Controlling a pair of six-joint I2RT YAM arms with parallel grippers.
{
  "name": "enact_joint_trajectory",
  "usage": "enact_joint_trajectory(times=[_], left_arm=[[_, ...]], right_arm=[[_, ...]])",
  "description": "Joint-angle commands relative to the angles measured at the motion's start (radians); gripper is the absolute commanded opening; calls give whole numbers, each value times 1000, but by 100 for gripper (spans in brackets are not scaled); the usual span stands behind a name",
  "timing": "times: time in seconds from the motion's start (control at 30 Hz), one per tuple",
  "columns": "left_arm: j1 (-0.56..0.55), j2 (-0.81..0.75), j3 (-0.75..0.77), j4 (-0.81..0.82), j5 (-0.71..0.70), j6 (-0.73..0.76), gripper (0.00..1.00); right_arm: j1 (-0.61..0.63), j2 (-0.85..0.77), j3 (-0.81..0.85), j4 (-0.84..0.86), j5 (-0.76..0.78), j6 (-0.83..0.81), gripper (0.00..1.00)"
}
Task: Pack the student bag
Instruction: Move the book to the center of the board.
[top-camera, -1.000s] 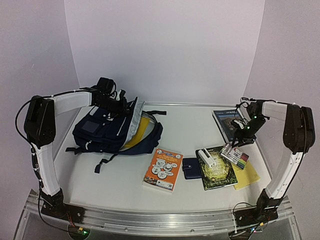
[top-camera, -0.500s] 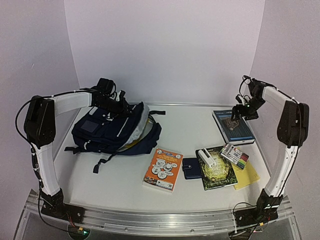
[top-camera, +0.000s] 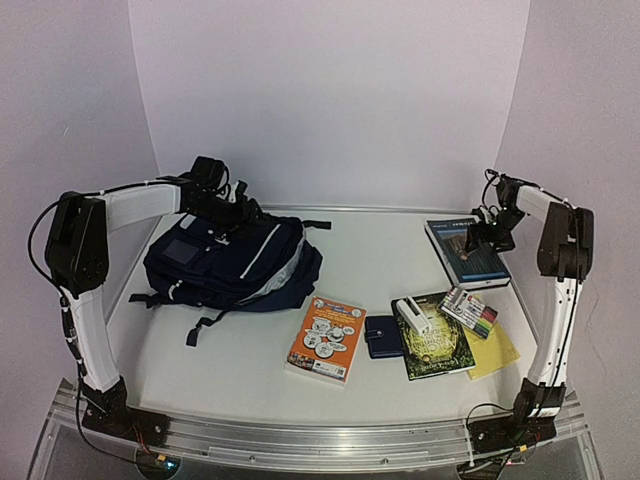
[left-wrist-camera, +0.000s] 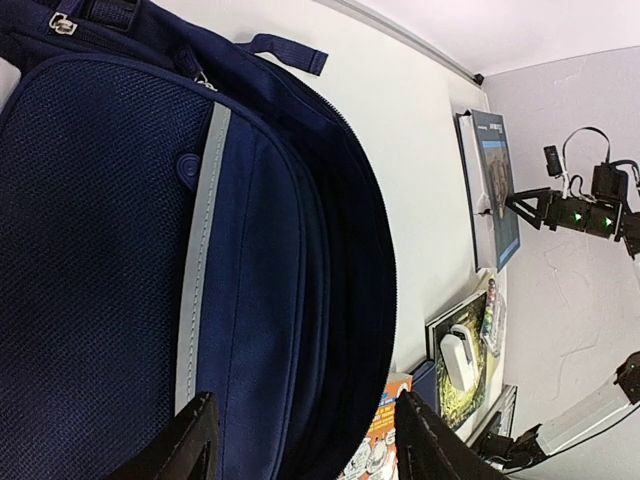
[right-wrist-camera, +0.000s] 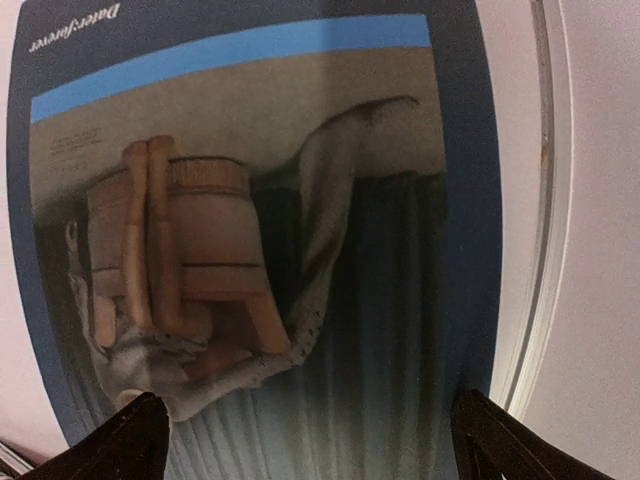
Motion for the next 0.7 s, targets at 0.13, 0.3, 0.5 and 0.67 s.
enact_joint_trajectory(times=[0.13, 0.3, 0.5, 0.67], left_arm=[[-32, -77, 17, 38, 36, 35, 67], [-86, -12, 71, 65, 39, 20, 66], [-170, 149, 202, 71, 43, -1, 62], [-193, 250, 282, 135, 88, -47, 58]], right_arm=[[21, 109, 60, -55, -264, 62, 86], [71, 118, 38, -45, -299, 117, 84], [162, 64, -15, -15, -385, 164, 84], [198, -39, -63, 5, -479, 174, 85]])
